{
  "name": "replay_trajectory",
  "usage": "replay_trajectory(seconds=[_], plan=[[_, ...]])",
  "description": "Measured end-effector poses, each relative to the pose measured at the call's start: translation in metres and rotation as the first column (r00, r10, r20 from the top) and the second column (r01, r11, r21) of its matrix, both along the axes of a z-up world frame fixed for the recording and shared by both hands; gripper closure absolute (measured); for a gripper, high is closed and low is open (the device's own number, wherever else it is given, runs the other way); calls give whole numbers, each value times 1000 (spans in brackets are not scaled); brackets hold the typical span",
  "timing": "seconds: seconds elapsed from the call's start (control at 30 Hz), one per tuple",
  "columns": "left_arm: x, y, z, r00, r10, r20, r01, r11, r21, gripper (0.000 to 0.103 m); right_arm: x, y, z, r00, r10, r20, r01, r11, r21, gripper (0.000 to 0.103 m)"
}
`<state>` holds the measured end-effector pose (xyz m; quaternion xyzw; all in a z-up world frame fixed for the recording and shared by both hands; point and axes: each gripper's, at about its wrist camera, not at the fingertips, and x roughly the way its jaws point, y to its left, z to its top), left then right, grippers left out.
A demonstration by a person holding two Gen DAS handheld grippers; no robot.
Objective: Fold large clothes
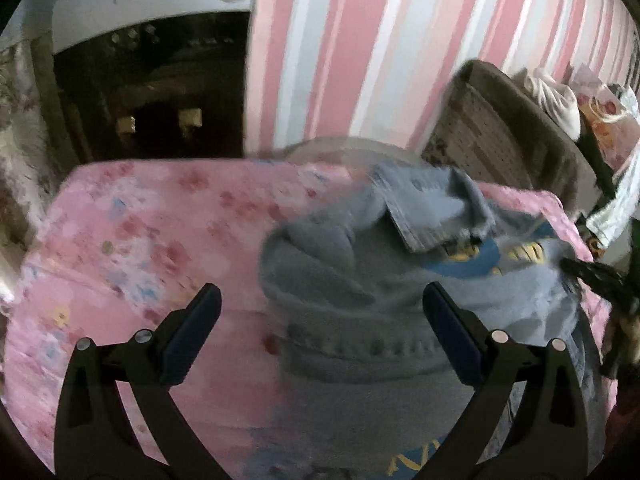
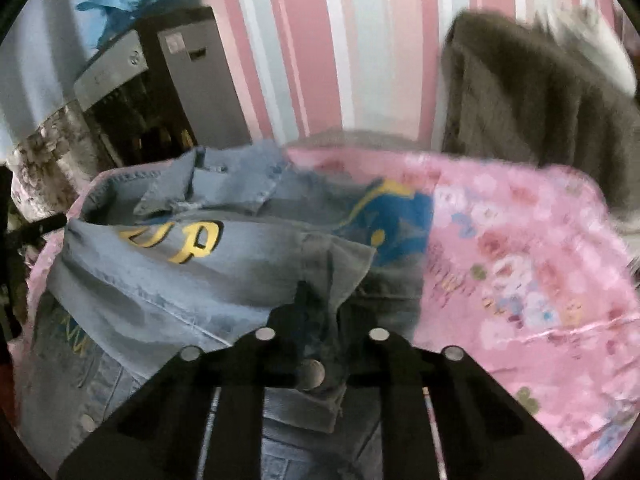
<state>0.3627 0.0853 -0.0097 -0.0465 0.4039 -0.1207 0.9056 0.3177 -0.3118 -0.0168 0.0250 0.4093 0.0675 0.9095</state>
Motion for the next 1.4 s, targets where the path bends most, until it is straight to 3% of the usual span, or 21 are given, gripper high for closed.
replay_trajectory(seconds=[0.13,0.23,0.3,0.33,0.43,0.57,0.7,0.83,0.9,0.97,1.07,1.2,1.3,1.4], plan=[[23,4,3,999,-16,-28,17,999,34,4,-20,7,26,999,8,54,-4,997,-71,98],[44,-6,-8,997,-46,-59,52,994,100,12,-28,9,32,999,6,44,-2,997,-80,98],[60,-14,-18,993,-73,-92,84,989,125,41,-29,10,29,999,10,32,-7,996,-91,98],[67,-16,-23,990,-82,-114,97,987,127,77,-29,9,26,1000,5,27,-3,995,-96,98],[80,-7,-31,990,-49,-131,64,992,110,86,-30,2,21,999,-20,42,23,996,-84,98],[86,22,-31,991,-48,-128,43,998,-41,85,-30,0,23,996,-36,79,42,995,-85,98],[96,27,-49,986,-19,-167,9,998,-61,82,-18,-2,14,997,-59,49,63,994,-87,98],[88,27,-45,990,25,-137,-32,998,-52,56,-9,-3,-11,997,-75,-16,73,991,-113,97],[79,29,-36,993,39,-109,-44,998,-37,43,-8,-6,-13,998,-63,1,63,993,-97,96],[64,29,-22,996,57,-69,-59,998,-36,20,-9,-14,-9,998,-51,36,53,997,-54,91],[40,22,-8,999,41,-24,-42,999,-29,19,-7,-30,-2,998,-41,55,38,998,39,85],[0,-5,0,1000,-16,21,15,999,41,19,-21,-32,13,994,-50,99,48,999,26,83],[-26,-23,-2,998,-56,40,54,996,69,20,-35,-15,16,995,33,97,-36,999,21,83],[-34,-39,-15,995,-102,-15,103,989,103,27,-40,8,6,989,141,50,-140,990,-15,83]])
